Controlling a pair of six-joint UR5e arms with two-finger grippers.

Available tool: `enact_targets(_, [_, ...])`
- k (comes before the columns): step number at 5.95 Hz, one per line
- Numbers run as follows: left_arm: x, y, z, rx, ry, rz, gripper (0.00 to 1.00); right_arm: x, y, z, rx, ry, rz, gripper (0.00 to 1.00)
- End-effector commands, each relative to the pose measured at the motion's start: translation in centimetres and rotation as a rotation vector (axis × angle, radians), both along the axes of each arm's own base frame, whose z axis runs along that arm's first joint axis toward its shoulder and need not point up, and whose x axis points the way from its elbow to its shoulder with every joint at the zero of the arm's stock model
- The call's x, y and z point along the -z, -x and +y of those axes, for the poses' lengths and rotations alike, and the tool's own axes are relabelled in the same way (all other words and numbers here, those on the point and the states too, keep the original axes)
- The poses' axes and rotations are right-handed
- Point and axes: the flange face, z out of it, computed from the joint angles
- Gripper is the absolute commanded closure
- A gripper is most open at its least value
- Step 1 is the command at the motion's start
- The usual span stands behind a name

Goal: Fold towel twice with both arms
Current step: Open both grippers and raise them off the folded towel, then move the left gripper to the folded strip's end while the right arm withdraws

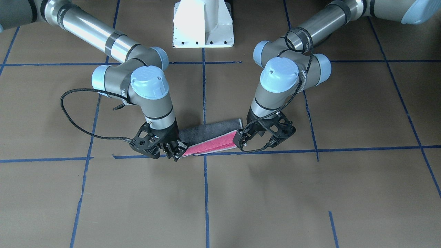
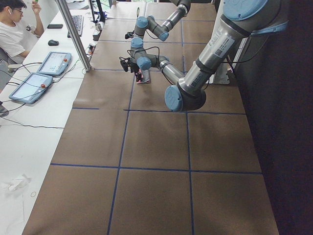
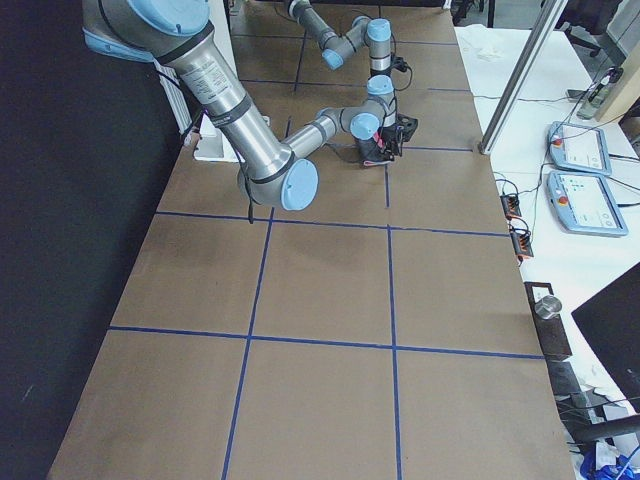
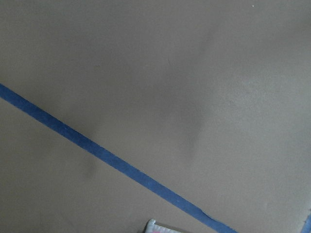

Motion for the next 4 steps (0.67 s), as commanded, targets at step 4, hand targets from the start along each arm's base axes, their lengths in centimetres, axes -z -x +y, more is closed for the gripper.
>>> enact_targets(4, [0.7, -3.4, 10.2, -0.057, 0.070, 0.060, 0.21, -0.1, -10.9, -7.5, 0.126, 0.044, -0.085, 0.00])
